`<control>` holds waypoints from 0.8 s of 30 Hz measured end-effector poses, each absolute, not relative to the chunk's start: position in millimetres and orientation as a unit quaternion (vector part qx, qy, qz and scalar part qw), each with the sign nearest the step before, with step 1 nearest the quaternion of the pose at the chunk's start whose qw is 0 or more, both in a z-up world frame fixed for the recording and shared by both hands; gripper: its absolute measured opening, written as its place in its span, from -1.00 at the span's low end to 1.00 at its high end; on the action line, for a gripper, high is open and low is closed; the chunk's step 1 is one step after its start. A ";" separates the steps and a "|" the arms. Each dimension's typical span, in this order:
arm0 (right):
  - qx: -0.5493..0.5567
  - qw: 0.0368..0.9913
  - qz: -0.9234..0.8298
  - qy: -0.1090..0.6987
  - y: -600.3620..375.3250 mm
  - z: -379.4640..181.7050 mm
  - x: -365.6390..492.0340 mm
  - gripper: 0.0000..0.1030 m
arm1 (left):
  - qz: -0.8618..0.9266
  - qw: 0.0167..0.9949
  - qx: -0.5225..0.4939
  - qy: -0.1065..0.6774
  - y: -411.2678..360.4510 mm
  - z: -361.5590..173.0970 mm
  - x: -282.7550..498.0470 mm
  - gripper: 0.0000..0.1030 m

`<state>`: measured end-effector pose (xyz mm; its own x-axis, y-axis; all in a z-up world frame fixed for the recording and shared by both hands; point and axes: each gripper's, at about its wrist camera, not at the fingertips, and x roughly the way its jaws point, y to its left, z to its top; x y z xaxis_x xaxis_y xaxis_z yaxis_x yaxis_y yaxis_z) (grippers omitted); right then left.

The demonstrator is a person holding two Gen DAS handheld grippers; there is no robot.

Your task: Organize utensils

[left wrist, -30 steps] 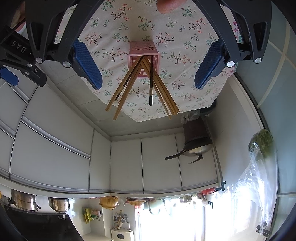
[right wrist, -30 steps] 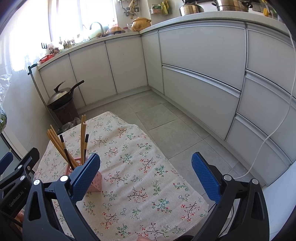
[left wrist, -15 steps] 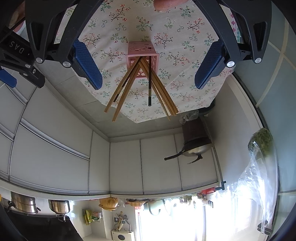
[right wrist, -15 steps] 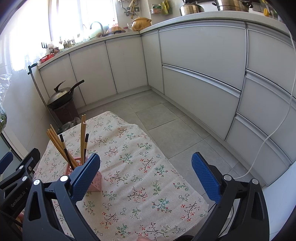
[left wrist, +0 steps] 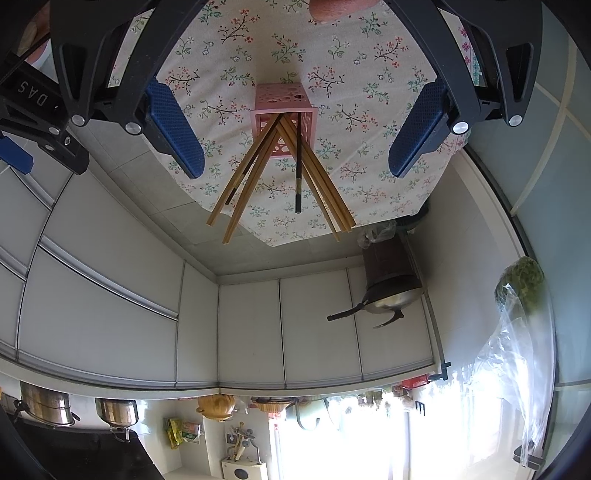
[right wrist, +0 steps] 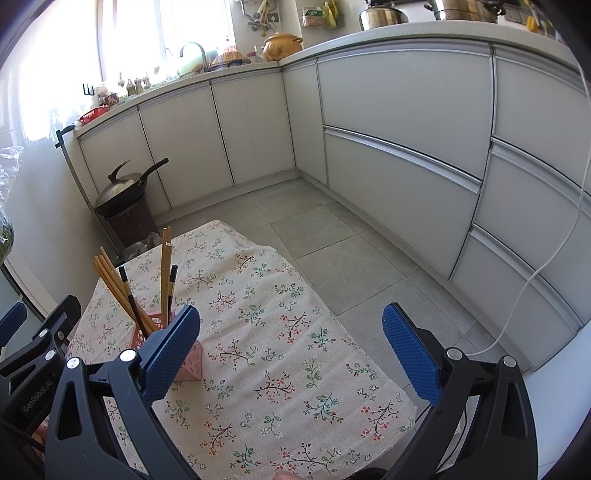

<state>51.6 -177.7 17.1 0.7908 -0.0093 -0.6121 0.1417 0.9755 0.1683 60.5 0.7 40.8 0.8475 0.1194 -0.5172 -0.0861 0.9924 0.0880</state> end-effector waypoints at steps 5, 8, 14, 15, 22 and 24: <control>0.101 0.939 -0.037 0.326 -175.8 14.8 52.9 0.87 | 0.042 0.952 0.010 0.304 1.3 34.9 67.2 0.86; 0.098 0.939 -0.035 0.328 -174.1 14.4 53.2 0.87 | 0.045 0.940 0.017 0.337 -0.2 25.7 74.8 0.86; 0.099 0.939 -0.033 0.329 -174.8 15.0 54.0 0.87 | 0.076 0.943 0.034 0.322 -0.2 23.9 71.4 0.86; 0.099 0.938 -0.033 0.330 -174.7 14.7 53.8 0.87 | 0.080 0.944 0.040 0.317 -1.6 24.9 70.4 0.86; 0.101 0.938 -0.036 0.329 -175.8 15.8 54.3 0.87 | 0.071 0.952 0.034 0.295 -0.7 31.4 65.4 0.86; 0.101 0.939 -0.037 0.327 -176.8 16.7 54.0 0.87 | 0.051 0.956 0.012 0.289 4.8 35.8 66.8 0.86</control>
<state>54.0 -176.8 16.7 0.7839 -0.0025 -0.6209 0.1349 0.9768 0.1663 66.8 4.8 35.8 0.8277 0.1051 -0.5513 -0.0908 0.9944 0.0532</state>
